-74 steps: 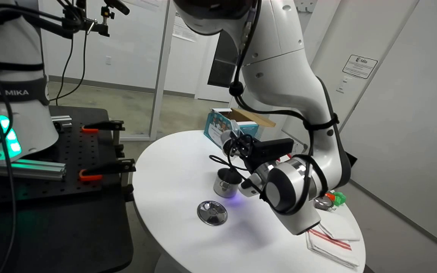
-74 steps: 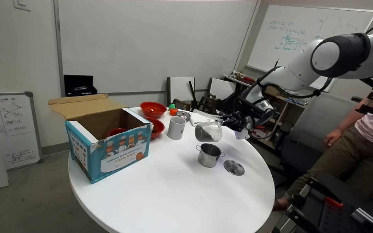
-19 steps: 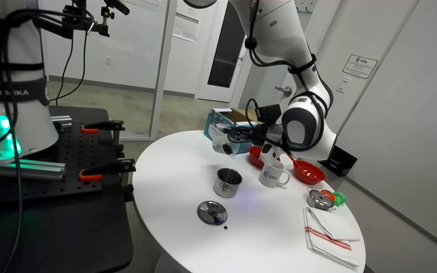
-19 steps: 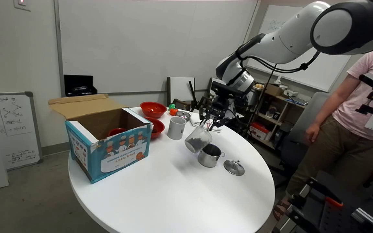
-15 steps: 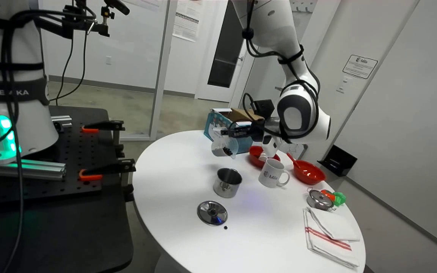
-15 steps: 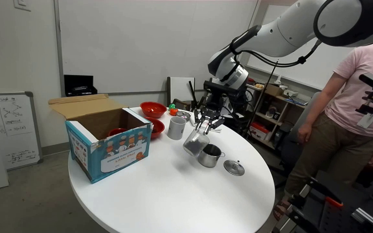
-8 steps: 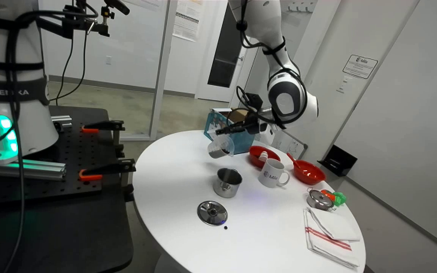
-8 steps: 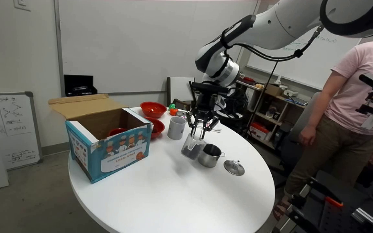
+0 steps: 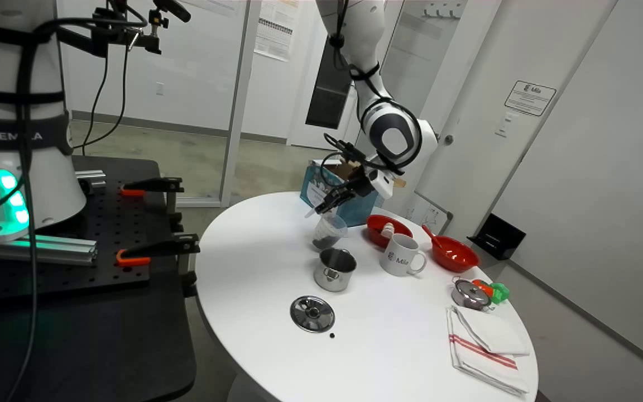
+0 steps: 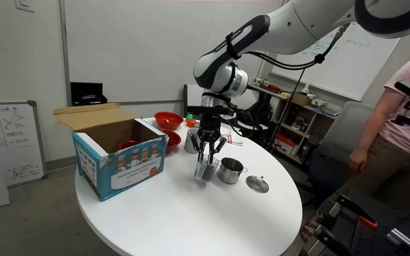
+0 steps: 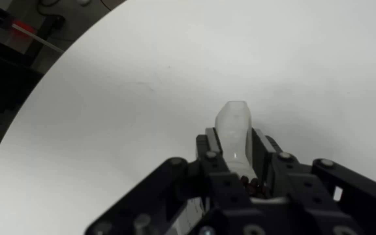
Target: Remove the lid from the pot and put some of the object from the measuring cup into the pot, and put the lid back on
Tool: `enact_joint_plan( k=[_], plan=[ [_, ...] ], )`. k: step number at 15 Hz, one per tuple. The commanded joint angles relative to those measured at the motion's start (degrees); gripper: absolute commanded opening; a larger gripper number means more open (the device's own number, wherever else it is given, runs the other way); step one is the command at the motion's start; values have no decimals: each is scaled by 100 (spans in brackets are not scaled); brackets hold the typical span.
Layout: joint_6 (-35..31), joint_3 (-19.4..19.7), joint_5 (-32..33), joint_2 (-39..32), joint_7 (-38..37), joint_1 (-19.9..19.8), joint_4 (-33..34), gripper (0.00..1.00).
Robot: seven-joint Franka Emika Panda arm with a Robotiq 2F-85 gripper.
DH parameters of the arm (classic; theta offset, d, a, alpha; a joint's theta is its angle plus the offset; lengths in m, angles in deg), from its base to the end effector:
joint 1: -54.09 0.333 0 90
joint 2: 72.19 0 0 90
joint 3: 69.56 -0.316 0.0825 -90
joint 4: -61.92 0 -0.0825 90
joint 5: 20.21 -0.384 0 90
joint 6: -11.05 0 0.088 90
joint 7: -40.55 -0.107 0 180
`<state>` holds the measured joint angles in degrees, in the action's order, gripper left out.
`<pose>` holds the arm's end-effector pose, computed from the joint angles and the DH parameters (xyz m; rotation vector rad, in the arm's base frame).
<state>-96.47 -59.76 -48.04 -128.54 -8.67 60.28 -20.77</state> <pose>0.6502 0.0068 0.0740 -2.4941 1.6331 0.8827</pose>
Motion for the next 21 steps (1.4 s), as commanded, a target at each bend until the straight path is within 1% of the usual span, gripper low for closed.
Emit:
enact_joint_plan(
  k=[1,3,6,7,8,11,14,15,17,19,21],
  plan=[
    [-628,-33,640,80,-813,248,-159,7],
    [-806,-54,904,69,-1157,328,-177,7],
    [-878,-121,1178,28,-1542,349,-142,7],
    [-869,-153,1231,28,-1627,333,-140,45],
    [-862,-179,1289,32,-1679,319,-143,54],
    [-919,-243,1366,78,-1756,278,-190,74],
    [-1002,-285,1392,107,-1749,255,-222,97],
    [-1023,-294,1395,121,-1740,248,-238,100],
    [-1097,-332,1335,227,-1674,185,-359,100],
    [-1222,-426,1199,520,-1457,21,-683,100],
    [-1545,-508,1010,994,-1257,-190,-1238,100]
  ],
)
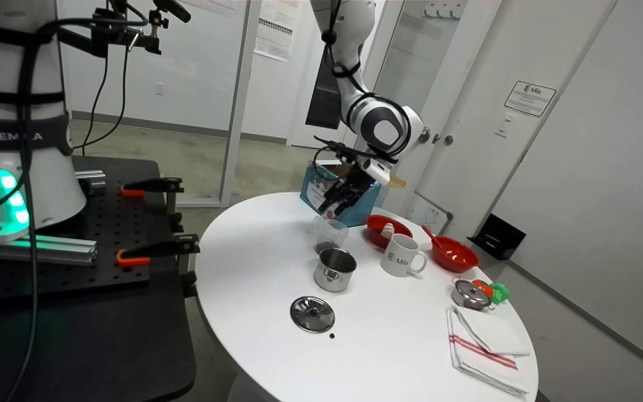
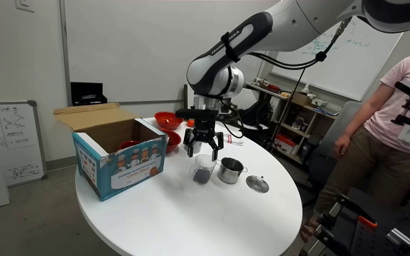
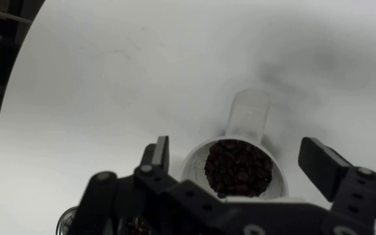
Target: Remove the lid from the pot and put some of the object from the measuring cup into the pot, and put the lid back on
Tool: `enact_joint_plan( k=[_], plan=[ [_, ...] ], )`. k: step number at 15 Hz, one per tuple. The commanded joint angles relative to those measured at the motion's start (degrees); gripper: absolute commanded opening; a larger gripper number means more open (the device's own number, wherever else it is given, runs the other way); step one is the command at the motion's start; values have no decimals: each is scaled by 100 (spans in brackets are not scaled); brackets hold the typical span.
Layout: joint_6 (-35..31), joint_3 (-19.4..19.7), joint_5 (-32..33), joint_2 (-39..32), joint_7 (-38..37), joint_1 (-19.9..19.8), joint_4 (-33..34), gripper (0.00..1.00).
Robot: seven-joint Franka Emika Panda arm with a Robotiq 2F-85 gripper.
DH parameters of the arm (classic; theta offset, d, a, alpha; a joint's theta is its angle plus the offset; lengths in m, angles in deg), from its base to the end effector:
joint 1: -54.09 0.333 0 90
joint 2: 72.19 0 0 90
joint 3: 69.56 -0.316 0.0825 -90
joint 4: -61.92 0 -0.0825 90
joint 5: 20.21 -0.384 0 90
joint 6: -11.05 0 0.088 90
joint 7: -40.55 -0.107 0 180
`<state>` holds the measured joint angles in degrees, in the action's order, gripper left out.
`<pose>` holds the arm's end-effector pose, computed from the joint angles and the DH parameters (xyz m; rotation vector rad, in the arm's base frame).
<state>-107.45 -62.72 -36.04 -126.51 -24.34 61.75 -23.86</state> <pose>0.6585 0.0318 0.0801 2.4097 -1.7648 -0.5531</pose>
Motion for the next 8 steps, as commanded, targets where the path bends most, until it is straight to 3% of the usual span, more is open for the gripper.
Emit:
enact_joint_plan(
  k=[1,4,8],
  plan=[
    [-578,-265,-292,1006,434,-460,-1173,100],
    [-1160,-350,-791,1702,718,-841,-1990,100],
    [-2250,-164,-1404,2442,462,-1064,-3119,100]
  ],
)
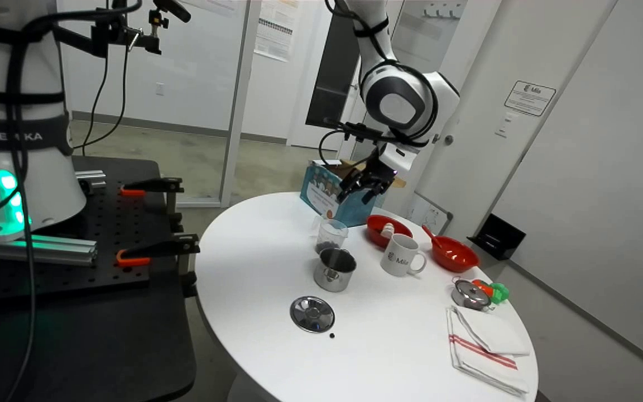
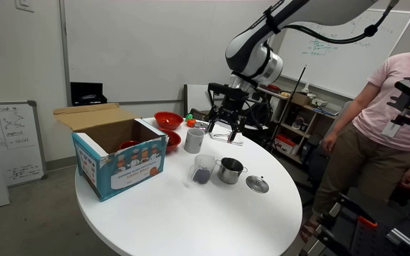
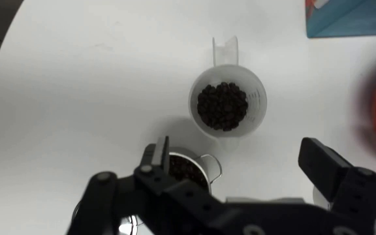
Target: Remove the lid from the pot and put some of the object from the measuring cup into the pot, and put the lid back on
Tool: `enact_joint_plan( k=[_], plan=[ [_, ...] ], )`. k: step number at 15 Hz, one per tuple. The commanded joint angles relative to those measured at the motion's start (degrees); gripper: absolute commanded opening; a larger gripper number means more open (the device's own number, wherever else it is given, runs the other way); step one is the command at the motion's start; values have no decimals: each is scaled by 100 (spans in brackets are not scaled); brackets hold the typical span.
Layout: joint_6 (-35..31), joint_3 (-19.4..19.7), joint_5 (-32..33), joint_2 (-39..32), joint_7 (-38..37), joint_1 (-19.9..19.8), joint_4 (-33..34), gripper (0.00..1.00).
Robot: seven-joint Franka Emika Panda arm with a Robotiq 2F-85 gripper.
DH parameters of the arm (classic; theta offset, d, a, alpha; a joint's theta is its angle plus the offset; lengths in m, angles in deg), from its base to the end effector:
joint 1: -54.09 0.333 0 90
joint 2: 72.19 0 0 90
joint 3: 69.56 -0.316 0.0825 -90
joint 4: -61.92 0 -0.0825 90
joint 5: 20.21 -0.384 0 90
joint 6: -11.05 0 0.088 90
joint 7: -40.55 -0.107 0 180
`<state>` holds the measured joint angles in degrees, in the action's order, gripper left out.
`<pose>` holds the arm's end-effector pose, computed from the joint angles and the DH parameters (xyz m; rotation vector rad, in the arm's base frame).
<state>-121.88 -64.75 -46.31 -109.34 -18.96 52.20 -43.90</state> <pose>0.6203 -0.0629 0.1595 -2.1845 2.0016 0.3860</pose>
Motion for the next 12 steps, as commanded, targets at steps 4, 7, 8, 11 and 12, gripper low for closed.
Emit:
enact_joint_plan(
  k=[4,7,8,11,12],
  plan=[
    [-1847,236,-663,1007,-532,-176,-2062,100],
    [-2443,447,-627,1021,-1173,-92,-2566,100],
    [-2621,495,-629,1032,-1387,-85,-2718,100],
    [-3037,717,-559,1042,-2130,-20,-3095,100],
    [-3126,810,-527,1027,-2373,0,-3181,100]
  ],
)
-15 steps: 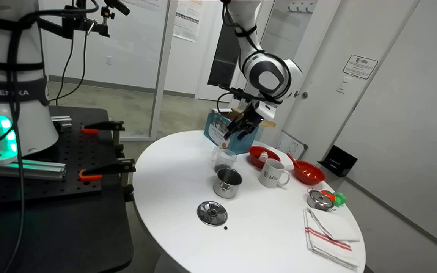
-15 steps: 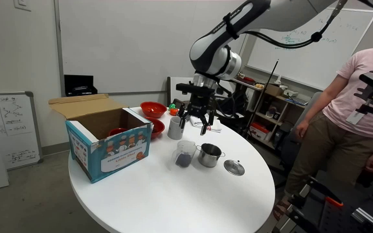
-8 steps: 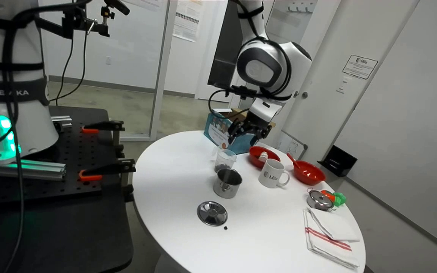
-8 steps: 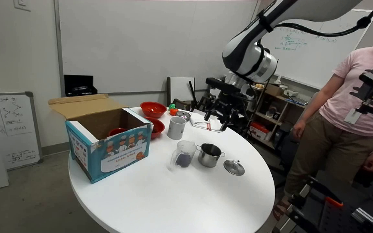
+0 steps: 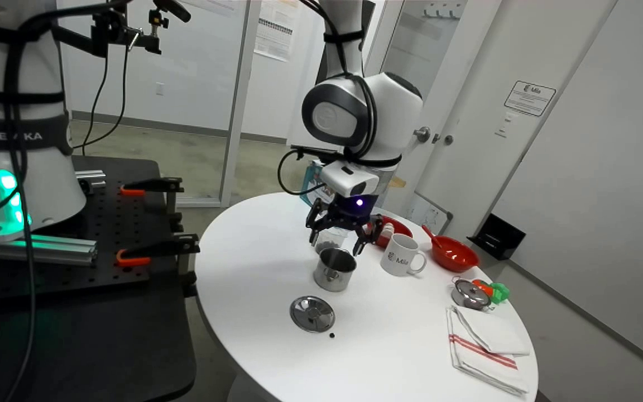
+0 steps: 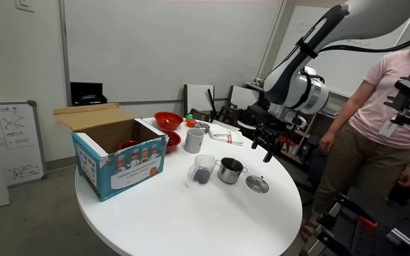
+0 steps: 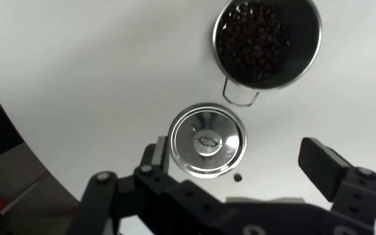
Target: Remove the lid from the pot and put some of the object from the measuring cup into the pot, and put the lid back on
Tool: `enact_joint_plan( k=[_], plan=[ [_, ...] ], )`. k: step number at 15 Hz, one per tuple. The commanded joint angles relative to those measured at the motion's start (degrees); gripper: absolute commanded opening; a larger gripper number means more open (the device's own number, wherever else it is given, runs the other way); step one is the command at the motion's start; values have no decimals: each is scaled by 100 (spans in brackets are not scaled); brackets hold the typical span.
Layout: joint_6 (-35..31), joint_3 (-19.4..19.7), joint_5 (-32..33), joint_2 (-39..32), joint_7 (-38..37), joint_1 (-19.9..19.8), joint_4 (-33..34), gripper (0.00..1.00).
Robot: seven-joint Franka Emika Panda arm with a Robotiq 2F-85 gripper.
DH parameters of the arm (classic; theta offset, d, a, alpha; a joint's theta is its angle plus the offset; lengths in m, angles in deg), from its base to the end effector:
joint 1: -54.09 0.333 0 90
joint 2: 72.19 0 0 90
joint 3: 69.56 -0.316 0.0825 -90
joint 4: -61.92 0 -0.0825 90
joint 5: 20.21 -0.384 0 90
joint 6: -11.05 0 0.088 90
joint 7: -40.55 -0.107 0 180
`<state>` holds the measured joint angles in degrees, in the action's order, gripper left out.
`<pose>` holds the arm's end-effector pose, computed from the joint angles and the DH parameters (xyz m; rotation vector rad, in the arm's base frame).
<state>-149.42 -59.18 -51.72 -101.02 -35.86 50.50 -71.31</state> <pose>0.4796 -0.1521 0.1250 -1.5551 2.6366 0.0716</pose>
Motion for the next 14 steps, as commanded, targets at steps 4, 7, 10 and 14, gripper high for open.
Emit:
enact_joint_plan(
  k=[4,7,10,14],
  plan=[
    [-407,712,213,2,-1820,350,-620,100],
    [-270,553,379,-18,-1882,71,-567,100],
    [-145,570,429,-24,-2114,71,-563,100],
    [-427,1055,516,-516,-4119,797,-266,100]
  ],
)
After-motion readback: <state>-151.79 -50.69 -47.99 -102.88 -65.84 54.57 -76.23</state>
